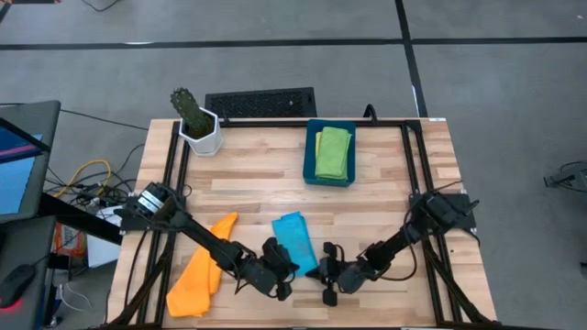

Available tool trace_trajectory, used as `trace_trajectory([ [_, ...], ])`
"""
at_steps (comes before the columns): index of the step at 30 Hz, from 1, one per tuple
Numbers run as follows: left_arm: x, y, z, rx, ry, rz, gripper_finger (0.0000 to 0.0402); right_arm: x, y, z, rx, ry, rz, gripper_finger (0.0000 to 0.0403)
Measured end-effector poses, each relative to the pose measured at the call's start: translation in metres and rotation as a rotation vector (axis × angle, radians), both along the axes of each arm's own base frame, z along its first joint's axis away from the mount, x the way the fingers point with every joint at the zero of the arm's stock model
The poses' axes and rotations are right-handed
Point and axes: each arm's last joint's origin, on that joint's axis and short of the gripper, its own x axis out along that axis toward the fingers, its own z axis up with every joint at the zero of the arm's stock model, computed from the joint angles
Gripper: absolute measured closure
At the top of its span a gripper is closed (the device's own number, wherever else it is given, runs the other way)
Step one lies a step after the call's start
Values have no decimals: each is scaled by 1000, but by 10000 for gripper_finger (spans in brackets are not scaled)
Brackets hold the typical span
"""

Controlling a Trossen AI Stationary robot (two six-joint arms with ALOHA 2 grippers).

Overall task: Fold microfiber towels
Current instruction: Fold the blue towel

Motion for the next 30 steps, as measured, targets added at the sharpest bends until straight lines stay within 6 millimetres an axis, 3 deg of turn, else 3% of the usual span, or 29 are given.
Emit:
trace_trajectory([
  [6, 9, 39, 32, 162, 17, -36, 395, -10, 13, 15, 63, 0, 41, 384],
  [10, 11, 80, 56, 352, 69, 9, 395, -20, 24, 49, 115, -23, 81, 381],
  [13, 12, 115, 43, 276, 139, -31, 399, -29, 19, 63, 49, 12, 35, 384],
  [16, 15, 137, 25, 189, 124, -78, 401, -37, 18, 79, 12, 9, 15, 385],
  [25, 24, 150, -23, 163, 175, -35, 401, -49, 20, 98, 36, -7, -9, 384],
  [30, 25, 150, -30, 51, 184, 76, 401, -52, 13, 98, 117, 58, -93, 383],
])
